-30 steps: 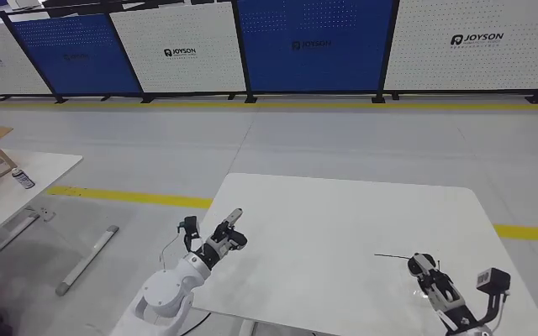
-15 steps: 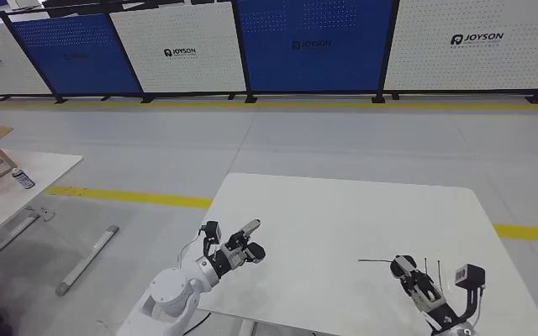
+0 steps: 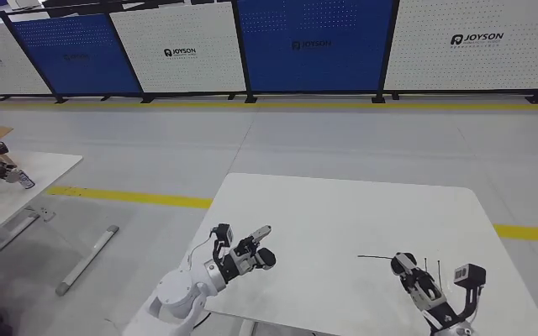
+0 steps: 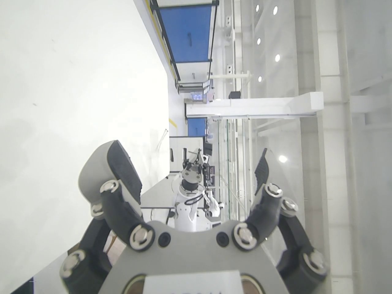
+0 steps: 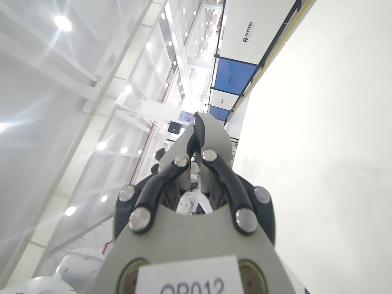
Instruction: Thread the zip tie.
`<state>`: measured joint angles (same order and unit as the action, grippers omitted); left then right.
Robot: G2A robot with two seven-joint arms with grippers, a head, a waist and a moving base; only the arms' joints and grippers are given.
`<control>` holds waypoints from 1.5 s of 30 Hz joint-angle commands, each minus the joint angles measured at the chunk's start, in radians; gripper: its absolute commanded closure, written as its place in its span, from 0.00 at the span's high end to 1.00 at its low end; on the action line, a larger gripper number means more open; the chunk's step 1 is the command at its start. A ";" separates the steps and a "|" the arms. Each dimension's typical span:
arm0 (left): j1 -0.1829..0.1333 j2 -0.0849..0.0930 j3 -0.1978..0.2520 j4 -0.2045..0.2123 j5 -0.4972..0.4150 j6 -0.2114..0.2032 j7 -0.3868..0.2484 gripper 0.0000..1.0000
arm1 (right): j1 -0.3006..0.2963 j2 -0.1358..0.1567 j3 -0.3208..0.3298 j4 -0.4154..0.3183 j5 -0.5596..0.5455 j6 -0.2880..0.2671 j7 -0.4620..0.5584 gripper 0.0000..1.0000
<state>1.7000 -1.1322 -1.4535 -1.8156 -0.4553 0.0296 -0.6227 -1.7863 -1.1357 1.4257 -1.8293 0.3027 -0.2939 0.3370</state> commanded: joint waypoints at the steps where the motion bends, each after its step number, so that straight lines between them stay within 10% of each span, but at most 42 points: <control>1: -0.008 -0.001 0.036 -0.002 0.011 0.005 -0.023 1.00 | 0.004 -0.002 -0.008 0.004 0.000 -0.009 -0.002 0.00; 8: -0.069 -0.016 0.189 0.034 0.060 -0.001 0.019 1.00 | 0.041 -0.011 -0.057 0.049 0.075 0.014 0.039 0.00; 28: -0.070 -0.016 0.189 0.036 0.065 -0.001 0.025 1.00 | 0.041 -0.011 -0.057 0.049 0.075 0.014 0.039 0.00; 45: -0.181 -0.046 0.370 0.100 0.040 0.041 0.132 1.00 | 0.041 -0.011 -0.057 0.049 0.075 0.014 0.039 0.00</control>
<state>1.5187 -1.1784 -1.0829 -1.7149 -0.4156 0.0713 -0.4887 -1.7455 -1.1462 1.3692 -1.7802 0.3778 -0.2798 0.3762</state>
